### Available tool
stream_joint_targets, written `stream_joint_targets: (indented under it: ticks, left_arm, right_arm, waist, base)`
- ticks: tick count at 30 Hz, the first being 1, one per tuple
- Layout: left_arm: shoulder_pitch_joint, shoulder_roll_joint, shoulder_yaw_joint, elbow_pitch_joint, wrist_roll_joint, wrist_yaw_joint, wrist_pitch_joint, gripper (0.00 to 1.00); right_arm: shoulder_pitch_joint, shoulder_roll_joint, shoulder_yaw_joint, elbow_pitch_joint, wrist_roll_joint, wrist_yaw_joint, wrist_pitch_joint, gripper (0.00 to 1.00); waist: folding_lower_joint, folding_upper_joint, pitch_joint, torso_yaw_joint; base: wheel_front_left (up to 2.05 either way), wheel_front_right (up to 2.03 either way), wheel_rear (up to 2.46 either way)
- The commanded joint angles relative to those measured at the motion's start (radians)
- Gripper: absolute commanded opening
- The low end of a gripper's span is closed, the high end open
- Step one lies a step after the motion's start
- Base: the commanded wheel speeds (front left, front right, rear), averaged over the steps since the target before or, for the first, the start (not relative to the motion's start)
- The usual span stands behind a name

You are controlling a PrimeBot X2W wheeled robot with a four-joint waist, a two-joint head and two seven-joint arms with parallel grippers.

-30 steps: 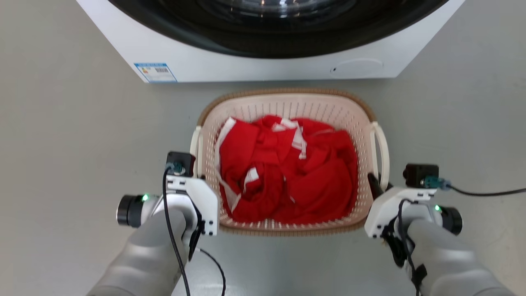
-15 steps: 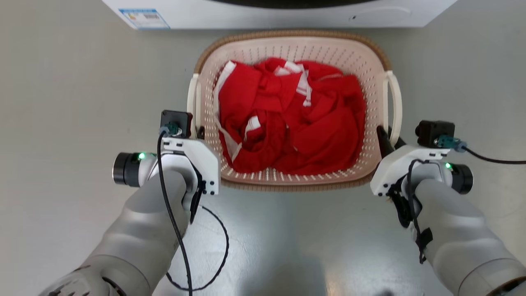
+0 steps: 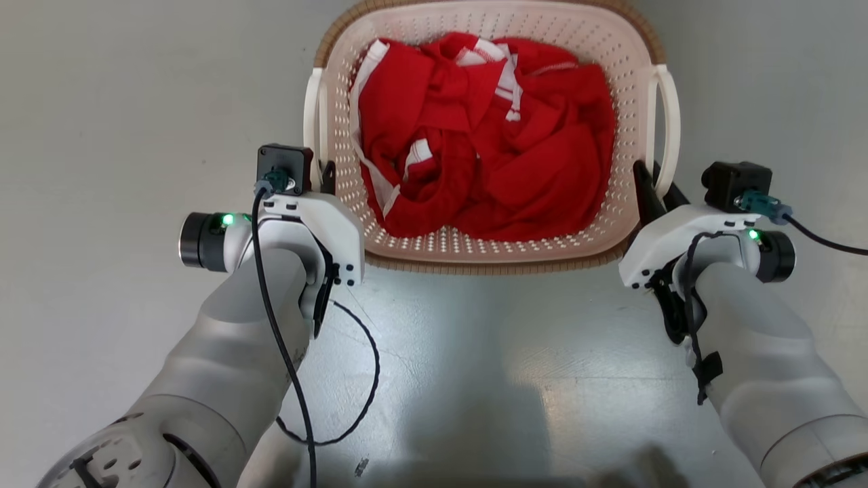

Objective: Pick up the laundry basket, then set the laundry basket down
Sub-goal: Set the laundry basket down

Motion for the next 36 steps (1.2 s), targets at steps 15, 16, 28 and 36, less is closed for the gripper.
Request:
stream_joint_targets:
  ticks: [15,16,28,36]
  left_arm:
    - [-0.067,0.063,-0.001,0.016,0.006,0.039,-0.051,0.0]
    - [-0.068,0.063,-0.002,0.016,0.006,0.039,-0.052,0.0]
    - [-0.083,0.063,-0.014,0.018,0.0,0.045,-0.055,0.0]
    - [-0.091,0.063,-0.011,0.017,-0.009,0.049,-0.059,0.0]
  right_arm:
    - [0.069,-0.02,-0.097,-0.101,-0.112,-0.002,-0.022,0.0]
    - [0.071,-0.02,-0.097,-0.104,-0.114,-0.002,-0.022,0.0]
    - [0.077,-0.02,-0.099,-0.11,-0.125,-0.002,-0.022,0.0]
    - [0.07,-0.02,-0.1,-0.111,-0.124,-0.002,-0.022,0.0]
  waist:
    - [0.0,0.0,0.077,0.007]
    - [0.0,0.0,0.08,0.007]
    - [0.0,0.0,0.115,0.012]
    - [0.0,0.0,0.131,0.012]
  base:
    - [0.0,0.0,0.0]
    - [0.0,0.0,0.0]
    - [0.0,0.0,0.0]
    - [0.0,0.0,0.0]
